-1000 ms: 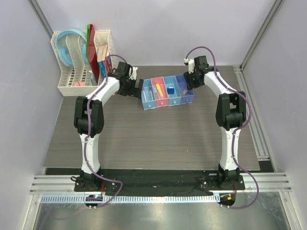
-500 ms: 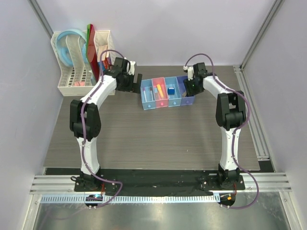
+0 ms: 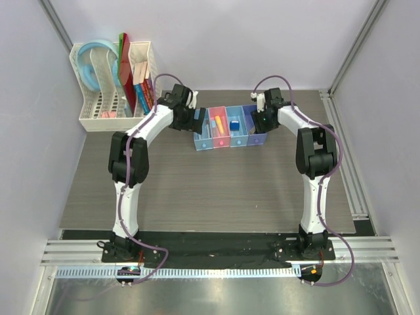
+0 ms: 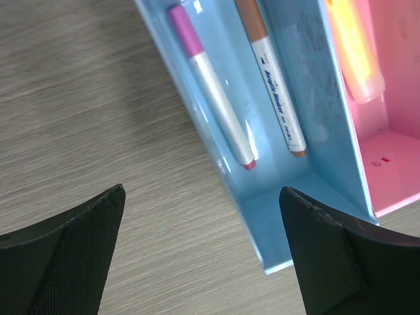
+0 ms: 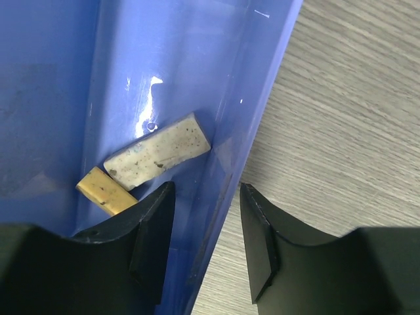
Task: Sort the stationery into containers
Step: Move the storage box to the center of the board.
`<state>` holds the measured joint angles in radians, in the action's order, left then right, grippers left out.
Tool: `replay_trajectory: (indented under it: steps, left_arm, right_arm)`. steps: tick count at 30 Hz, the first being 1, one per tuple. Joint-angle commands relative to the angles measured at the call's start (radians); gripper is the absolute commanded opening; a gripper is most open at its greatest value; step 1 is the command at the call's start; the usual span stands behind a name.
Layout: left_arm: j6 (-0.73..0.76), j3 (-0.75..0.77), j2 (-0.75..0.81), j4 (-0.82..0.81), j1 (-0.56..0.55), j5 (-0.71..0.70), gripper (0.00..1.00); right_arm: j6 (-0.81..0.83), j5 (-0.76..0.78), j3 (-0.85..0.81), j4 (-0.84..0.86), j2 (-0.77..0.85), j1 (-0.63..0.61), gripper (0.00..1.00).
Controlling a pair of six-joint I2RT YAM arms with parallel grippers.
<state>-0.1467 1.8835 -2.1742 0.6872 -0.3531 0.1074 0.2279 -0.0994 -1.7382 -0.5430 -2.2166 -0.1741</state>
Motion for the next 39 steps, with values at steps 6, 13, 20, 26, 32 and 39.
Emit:
replay_trajectory:
  steps: [6,13,20,26,32,39]
  left_arm:
    - [0.024,-0.015,-0.021,0.002,-0.012,-0.034,1.0]
    - [0.038,-0.078,0.022,0.005,-0.014,-0.028,1.0]
    - [0.038,-0.17,0.089,0.003,-0.017,0.005,1.0]
    - [0.05,-0.236,0.135,0.005,-0.017,0.025,1.0]
    - [0.058,-0.29,0.182,0.009,-0.02,0.052,1.0]
    - [0.062,-0.34,0.228,0.015,-0.024,0.074,1.0]
  right_arm:
    - [-0.01,-0.013,0.042,0.015,0.106,-0.022,0.49]
    - [-0.01,0.0,0.127,0.034,0.173,-0.056,0.49]
    - [-0.012,0.012,0.21,0.043,0.231,-0.088,0.49]
    - [-0.001,0.024,0.308,0.043,0.302,-0.119,0.48]
    - [0.007,0.033,0.367,0.051,0.36,-0.142,0.48]
    - [0.004,0.036,0.425,0.057,0.402,-0.174,0.48]
